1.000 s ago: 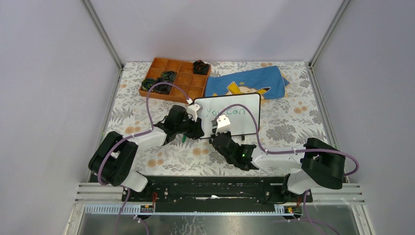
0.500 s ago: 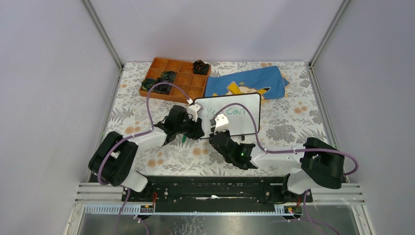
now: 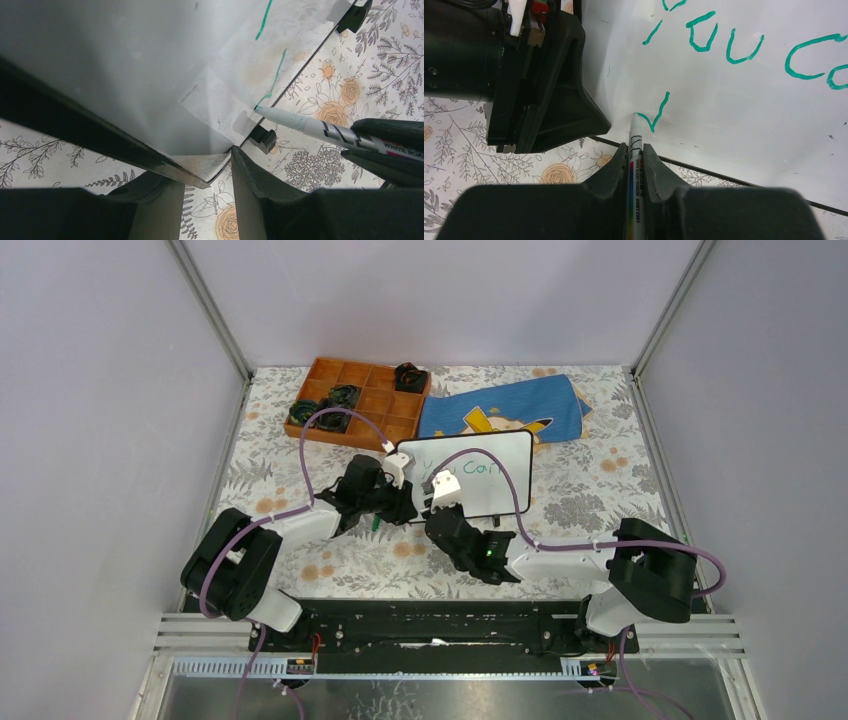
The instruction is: Write a sentence on the whiteboard
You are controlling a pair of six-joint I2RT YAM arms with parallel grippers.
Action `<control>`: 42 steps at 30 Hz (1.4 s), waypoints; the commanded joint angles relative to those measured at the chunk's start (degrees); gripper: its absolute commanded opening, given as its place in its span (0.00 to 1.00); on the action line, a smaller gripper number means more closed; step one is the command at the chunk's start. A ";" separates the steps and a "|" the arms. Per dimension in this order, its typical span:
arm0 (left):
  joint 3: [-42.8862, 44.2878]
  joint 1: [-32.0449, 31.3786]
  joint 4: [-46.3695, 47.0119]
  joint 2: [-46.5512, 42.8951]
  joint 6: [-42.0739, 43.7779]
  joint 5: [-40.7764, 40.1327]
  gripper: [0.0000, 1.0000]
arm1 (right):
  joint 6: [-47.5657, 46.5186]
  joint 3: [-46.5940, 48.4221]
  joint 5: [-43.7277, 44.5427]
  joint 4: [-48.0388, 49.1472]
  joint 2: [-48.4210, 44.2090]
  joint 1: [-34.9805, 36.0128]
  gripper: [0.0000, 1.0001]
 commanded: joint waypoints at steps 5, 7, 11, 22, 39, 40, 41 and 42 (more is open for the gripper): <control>1.10 -0.98 0.17 -1.10 1.54 -0.22 0.43 | 1.25 0.60 -0.68 -0.78 0.90 -0.07 0.00; 1.09 -1.00 0.17 -1.07 1.54 -0.23 0.43 | 1.69 -0.18 -0.95 -0.97 0.43 -0.09 0.00; 1.06 -1.00 0.17 -1.04 1.54 -0.22 0.43 | 2.26 -1.46 -0.50 -1.70 -0.55 -0.05 0.00; 1.00 -1.24 0.13 -1.07 1.56 -0.42 0.43 | 1.65 -1.44 2.99 -3.02 -2.58 -0.16 0.00; 1.10 -1.43 -0.09 -1.01 1.72 -0.72 0.42 | -2.60 -5.52 -1.41 2.50 -10.04 -0.76 0.00; 1.09 -1.44 -0.09 -1.03 1.72 -0.76 0.42 | -3.10 -6.70 -2.39 3.70 -11.28 -0.75 0.00; 0.97 -1.37 -0.03 -1.11 1.72 -0.79 0.42 | -3.47 -7.80 -2.73 4.59 -12.33 -0.80 0.00; 1.05 -1.43 -0.01 -1.12 1.72 -0.82 0.42 | -3.73 -8.34 -2.67 4.93 -13.07 -0.79 0.00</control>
